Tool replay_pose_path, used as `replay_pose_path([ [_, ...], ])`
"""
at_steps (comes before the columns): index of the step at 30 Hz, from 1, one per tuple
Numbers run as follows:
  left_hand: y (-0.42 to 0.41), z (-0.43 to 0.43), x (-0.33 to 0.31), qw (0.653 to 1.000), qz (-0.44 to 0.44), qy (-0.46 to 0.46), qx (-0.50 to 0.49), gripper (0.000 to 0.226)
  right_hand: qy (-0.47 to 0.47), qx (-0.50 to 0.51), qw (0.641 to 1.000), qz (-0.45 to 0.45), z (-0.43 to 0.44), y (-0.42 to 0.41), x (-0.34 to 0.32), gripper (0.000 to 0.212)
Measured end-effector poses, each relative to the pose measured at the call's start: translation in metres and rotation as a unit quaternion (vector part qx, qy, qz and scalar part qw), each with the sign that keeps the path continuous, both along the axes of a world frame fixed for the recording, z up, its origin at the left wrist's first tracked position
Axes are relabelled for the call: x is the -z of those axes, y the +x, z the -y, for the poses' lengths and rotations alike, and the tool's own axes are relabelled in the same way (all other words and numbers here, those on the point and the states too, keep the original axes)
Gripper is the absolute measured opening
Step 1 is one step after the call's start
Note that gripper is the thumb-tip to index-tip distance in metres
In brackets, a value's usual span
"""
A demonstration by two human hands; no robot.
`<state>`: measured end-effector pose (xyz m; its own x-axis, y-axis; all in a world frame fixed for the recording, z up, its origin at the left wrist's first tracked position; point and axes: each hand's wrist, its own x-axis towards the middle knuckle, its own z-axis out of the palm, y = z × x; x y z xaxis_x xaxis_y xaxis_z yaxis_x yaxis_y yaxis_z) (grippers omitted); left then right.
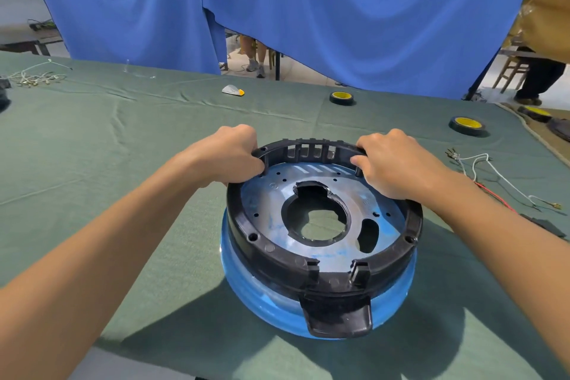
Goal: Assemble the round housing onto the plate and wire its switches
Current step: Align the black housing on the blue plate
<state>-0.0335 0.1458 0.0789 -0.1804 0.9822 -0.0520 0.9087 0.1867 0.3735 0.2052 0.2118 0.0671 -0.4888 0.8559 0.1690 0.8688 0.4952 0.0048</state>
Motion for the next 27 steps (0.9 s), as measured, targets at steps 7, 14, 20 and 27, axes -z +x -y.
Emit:
replay_pose_path([
  [7,-0.003,0.003,-0.004,0.995,0.095,-0.013,0.022,0.015,-0.008,-0.012,1.0,-0.014,0.001,0.001,0.0,0.029],
  [14,0.005,0.002,-0.004,0.999,0.032,-0.003,0.017,0.029,0.002,-0.016,1.0,-0.006,0.004,-0.001,-0.001,0.027],
  [20,0.009,0.0,-0.005,1.0,-0.018,0.004,0.016,0.022,-0.006,-0.023,1.0,-0.006,0.003,-0.001,-0.002,0.027],
  [27,0.007,-0.006,0.0,0.999,-0.037,0.014,0.024,0.027,-0.09,-0.005,0.995,-0.038,-0.002,0.0,-0.012,0.027],
])
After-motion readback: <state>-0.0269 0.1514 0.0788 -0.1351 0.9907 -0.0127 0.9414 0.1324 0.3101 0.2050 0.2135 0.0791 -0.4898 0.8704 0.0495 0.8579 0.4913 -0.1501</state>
